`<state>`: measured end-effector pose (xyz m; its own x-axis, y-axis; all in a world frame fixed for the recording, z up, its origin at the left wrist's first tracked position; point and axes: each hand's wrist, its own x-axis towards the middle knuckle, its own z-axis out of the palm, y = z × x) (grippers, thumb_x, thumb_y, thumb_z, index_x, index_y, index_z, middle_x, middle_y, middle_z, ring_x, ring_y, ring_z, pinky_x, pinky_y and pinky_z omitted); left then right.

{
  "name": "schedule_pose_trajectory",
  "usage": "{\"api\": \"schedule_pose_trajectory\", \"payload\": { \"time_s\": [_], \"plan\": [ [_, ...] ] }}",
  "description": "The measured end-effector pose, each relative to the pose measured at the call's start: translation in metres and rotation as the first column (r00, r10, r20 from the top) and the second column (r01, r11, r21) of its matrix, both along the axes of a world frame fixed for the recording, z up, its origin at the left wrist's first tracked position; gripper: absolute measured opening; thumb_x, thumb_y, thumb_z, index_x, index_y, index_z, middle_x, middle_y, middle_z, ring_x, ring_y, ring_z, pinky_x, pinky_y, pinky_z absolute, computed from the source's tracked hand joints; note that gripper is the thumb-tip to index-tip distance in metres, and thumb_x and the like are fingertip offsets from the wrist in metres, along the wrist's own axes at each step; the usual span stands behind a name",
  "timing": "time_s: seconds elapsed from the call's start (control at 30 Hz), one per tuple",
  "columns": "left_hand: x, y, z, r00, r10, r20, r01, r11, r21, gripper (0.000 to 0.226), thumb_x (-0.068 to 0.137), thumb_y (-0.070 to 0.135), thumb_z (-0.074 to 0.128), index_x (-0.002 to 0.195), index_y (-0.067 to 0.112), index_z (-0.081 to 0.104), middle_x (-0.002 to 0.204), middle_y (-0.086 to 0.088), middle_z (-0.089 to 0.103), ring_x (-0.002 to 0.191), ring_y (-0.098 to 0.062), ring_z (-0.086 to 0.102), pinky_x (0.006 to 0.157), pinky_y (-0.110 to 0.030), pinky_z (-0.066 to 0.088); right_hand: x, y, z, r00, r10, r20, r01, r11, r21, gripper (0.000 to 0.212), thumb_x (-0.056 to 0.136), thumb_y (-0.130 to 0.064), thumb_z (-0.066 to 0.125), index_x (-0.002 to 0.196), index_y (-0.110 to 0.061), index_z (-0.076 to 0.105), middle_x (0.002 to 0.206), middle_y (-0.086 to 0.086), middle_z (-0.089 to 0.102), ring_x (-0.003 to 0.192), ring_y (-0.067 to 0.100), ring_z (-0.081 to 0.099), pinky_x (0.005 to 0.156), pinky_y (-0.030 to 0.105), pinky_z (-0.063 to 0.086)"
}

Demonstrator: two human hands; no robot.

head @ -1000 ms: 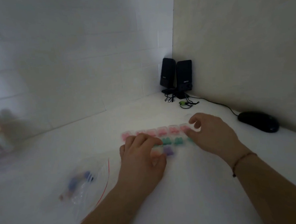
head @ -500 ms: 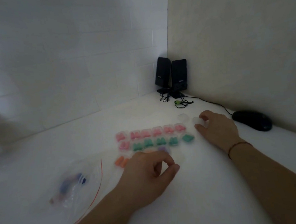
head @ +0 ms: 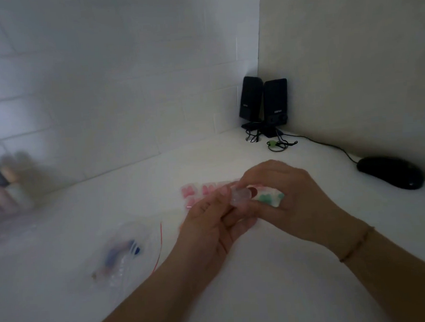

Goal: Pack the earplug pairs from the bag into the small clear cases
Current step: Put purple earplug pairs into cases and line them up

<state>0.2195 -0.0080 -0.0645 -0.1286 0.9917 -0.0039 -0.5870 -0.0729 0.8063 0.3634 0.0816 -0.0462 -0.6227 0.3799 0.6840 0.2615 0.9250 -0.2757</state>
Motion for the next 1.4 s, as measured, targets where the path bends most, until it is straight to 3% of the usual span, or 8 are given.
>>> {"api": "schedule_pose_trajectory", "payload": {
  "time_s": [0.17, 0.4, 0.5, 0.77, 0.97, 1.17, 1.33, 1.4],
  "plan": [
    [-0.002, 0.0, -0.001, 0.997, -0.001, 0.08, 0.0, 1.0, 0.014, 0.029, 0.076, 0.031, 0.062, 0.086, 0.009, 0.079, 0.099, -0.015, 0.072, 0.081, -0.016, 0.072, 0.069, -0.025, 0.059, 0.002, 0.0, -0.003, 0.998, 0.01, -0.063, -0.004, 0.996, 0.09, 0.023, 0.087, -0.035, 0.067, 0.095, -0.014, 0.072, 0.091, -0.006, 0.07, 0.083, 0.008, 0.062, 0.077, 0.022, 0.049],
    [-0.002, 0.001, -0.007, 0.998, -0.066, 0.013, 0.064, 0.991, 0.116, 0.043, 0.064, 0.041, 0.085, 0.094, 0.01, 0.076, 0.105, -0.015, 0.072, 0.097, -0.021, 0.07, 0.09, -0.031, 0.055, 0.002, -0.01, 0.0, 0.993, 0.064, -0.098, -0.053, 0.992, 0.116, 0.017, 0.089, -0.022, 0.059, 0.088, -0.008, 0.068, 0.08, -0.001, 0.071, 0.064, 0.016, 0.065, 0.058, 0.031, 0.05],
    [-0.003, 0.002, -0.009, 0.999, -0.044, -0.009, 0.045, 0.993, 0.106, 0.061, 0.054, 0.044, 0.091, 0.097, 0.004, 0.073, 0.106, -0.019, 0.072, 0.096, -0.022, 0.07, 0.087, -0.031, 0.057, 0.002, -0.012, -0.002, 0.993, 0.046, -0.108, -0.035, 0.995, 0.097, 0.019, 0.087, -0.021, 0.058, 0.091, -0.007, 0.069, 0.075, -0.002, 0.07, 0.061, 0.017, 0.065, 0.056, 0.033, 0.051],
    [-0.007, -0.001, -0.01, 0.998, -0.049, -0.041, 0.055, 0.985, 0.162, 0.045, 0.063, 0.037, 0.086, 0.092, 0.005, 0.075, 0.103, -0.018, 0.073, 0.095, -0.022, 0.072, 0.077, -0.025, 0.056, -0.003, -0.015, -0.002, 0.997, -0.015, -0.076, 0.028, 0.986, 0.166, 0.026, 0.087, -0.025, 0.054, 0.092, -0.007, 0.071, 0.074, 0.0, 0.071, 0.058, 0.019, 0.065, 0.054, 0.033, 0.053],
    [-0.005, 0.002, -0.01, 0.999, 0.029, 0.029, -0.033, 0.992, 0.124, 0.084, 0.048, 0.037, 0.095, 0.107, -0.011, 0.061, 0.112, -0.028, 0.065, 0.097, -0.031, 0.069, 0.081, -0.032, 0.058, -0.01, -0.019, -0.005, 0.981, -0.109, -0.162, 0.136, 0.976, 0.172, 0.018, 0.084, -0.024, 0.061, 0.084, -0.013, 0.075, 0.063, -0.002, 0.068, 0.052, 0.016, 0.06, 0.053, 0.03, 0.048],
    [-0.002, 0.004, -0.013, 0.995, -0.007, -0.1, 0.021, 0.99, 0.139, 0.092, 0.053, 0.04, 0.093, 0.122, -0.007, 0.055, 0.116, -0.028, 0.065, 0.111, -0.04, 0.061, 0.095, -0.043, 0.053, -0.004, -0.018, -0.005, 0.971, 0.052, -0.232, -0.028, 0.994, 0.103, 0.012, 0.085, -0.018, 0.06, 0.086, -0.008, 0.066, 0.084, 0.0, 0.069, 0.071, 0.017, 0.064, 0.06, 0.035, 0.051],
    [0.004, -0.003, -0.011, 0.973, -0.139, -0.182, 0.166, 0.976, 0.141, 0.03, 0.079, 0.018, 0.076, 0.108, 0.017, 0.069, 0.104, -0.011, 0.071, 0.098, -0.022, 0.068, 0.088, -0.038, 0.055, 0.002, -0.013, 0.001, 0.963, 0.23, -0.138, -0.247, 0.962, -0.12, 0.035, 0.085, -0.022, 0.056, 0.112, -0.002, 0.062, 0.117, 0.005, 0.064, 0.107, 0.019, 0.061, 0.085, 0.032, 0.05],
    [0.007, -0.009, -0.007, 0.975, -0.182, -0.129, 0.194, 0.977, 0.091, 0.034, 0.081, 0.027, 0.072, 0.112, 0.015, 0.066, 0.105, -0.011, 0.068, 0.098, -0.022, 0.066, 0.088, -0.038, 0.055, 0.004, -0.013, 0.003, 0.968, 0.236, -0.085, -0.248, 0.949, -0.195, 0.032, 0.086, -0.017, 0.06, 0.114, -0.003, 0.062, 0.121, 0.005, 0.062, 0.114, 0.019, 0.059, 0.091, 0.034, 0.051]
  ]
}}
